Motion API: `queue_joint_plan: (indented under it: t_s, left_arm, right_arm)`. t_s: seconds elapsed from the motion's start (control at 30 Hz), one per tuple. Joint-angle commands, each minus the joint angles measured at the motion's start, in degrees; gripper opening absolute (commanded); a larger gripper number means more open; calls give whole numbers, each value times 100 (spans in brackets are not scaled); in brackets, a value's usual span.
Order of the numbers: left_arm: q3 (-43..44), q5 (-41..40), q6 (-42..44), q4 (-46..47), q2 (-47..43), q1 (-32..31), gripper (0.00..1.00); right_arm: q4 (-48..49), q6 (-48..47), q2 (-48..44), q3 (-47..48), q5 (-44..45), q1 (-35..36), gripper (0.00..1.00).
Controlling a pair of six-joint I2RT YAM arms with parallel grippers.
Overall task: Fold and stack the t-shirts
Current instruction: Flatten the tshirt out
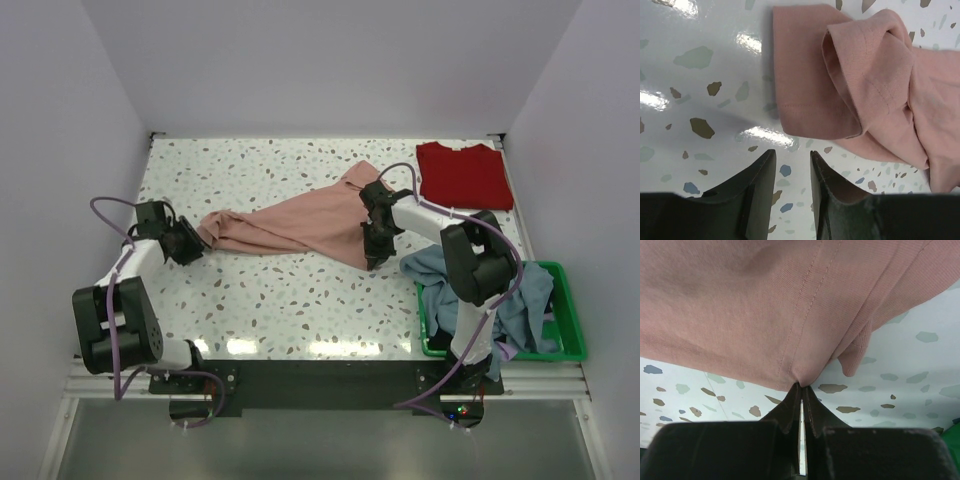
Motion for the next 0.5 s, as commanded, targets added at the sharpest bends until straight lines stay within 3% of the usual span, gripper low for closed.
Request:
queue_joint_plan:
  t_s: [0.0,0.47]
  left_arm:
    - [-119,285,-367,861,153,26,38]
    - [189,-13,-429,1056,803,35,39]
  right_arm:
    - [-20,-91,-37,-124,58,-33,0]
    - [-99,-55,-90,-116,120,-42,0]
